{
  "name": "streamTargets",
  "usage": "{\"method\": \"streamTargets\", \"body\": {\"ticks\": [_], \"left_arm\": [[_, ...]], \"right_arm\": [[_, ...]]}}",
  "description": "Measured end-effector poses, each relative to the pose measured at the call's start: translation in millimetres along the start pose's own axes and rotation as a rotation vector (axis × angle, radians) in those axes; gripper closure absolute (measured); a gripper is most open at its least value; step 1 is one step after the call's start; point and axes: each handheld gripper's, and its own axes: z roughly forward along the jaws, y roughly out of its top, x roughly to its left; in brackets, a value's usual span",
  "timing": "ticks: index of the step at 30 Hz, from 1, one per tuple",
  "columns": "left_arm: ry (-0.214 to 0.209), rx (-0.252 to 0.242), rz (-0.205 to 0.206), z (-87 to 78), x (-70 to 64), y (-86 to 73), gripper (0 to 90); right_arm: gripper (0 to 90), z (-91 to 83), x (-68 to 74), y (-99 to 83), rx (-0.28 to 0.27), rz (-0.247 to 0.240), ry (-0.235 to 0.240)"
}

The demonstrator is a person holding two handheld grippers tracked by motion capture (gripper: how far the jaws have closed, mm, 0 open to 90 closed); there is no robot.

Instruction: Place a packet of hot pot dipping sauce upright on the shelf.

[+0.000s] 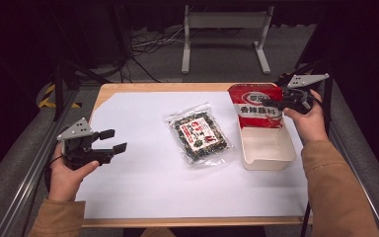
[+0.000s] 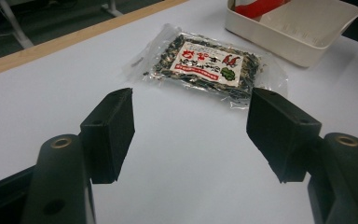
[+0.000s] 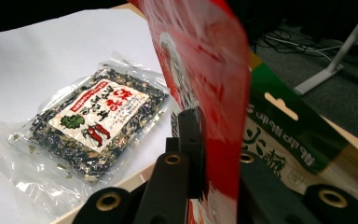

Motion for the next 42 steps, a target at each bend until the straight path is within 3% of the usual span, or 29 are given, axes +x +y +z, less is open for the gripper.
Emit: {"method": "streamTargets", "body": {"ticks": [3, 5, 13, 26, 30, 31, 32, 33, 35, 38, 42], "left_arm": [[-0.003, 0.006, 0.012, 1.5, 0.3, 0.6, 32.7], [-0.003, 0.005, 0.01, 2.1, 0.2, 0.6, 32.7], [-0.011, 0.011, 0.005, 4.1, 0.4, 0.4, 32.5], [-0.01, 0.037, 0.004, 13.5, -2.6, 0.9, 28.9], [-0.009, 0.054, -0.016, 18.1, -2.0, 0.8, 26.3], [-0.004, 0.058, -0.023, 20.5, -1.7, 0.8, 25.6], [-0.001, 0.063, -0.025, 21.6, -1.3, 0.9, 25.6], [-0.009, 0.064, -0.032, 23.6, -1.1, 0.6, 26.0], [-0.015, 0.073, -0.025, 28.3, -0.5, 1.7, 26.2], [-0.017, 0.073, -0.018, 33.0, -1.8, 4.2, 25.8], [-0.02, 0.08, -0.007, 37.4, -3.6, 7.2, 25.5]], "right_arm": [[89.1, -0.6, -0.3, -4.0, 0.003, 0.025, -0.011], [89.1, 0.8, -2.0, -10.5, 0.052, 0.044, -0.036], [89.3, -2.7, -6.2, -25.4, 0.033, 0.109, -0.056], [88.5, -3.5, -4.7, -35.9, 0.034, 0.151, -0.09], [79.5, -4.8, -3.2, -35.6, 0.013, 0.156, -0.08], [68.5, -8.1, -0.5, -35.9, -0.033, 0.197, -0.101], [68.5, -8.1, -0.5, -35.9, -0.033, 0.197, -0.101], [62.0, -11.1, 1.5, -35.4, -0.053, 0.208, -0.112], [52.4, -13.6, 4.8, -35.1, -0.06, 0.195, -0.118], [46.3, -20.0, 10.7, -34.6, -0.064, 0.163, -0.142], [40.8, -31.8, 17.1, -35.1, -0.086, 0.164, -0.176]]}}
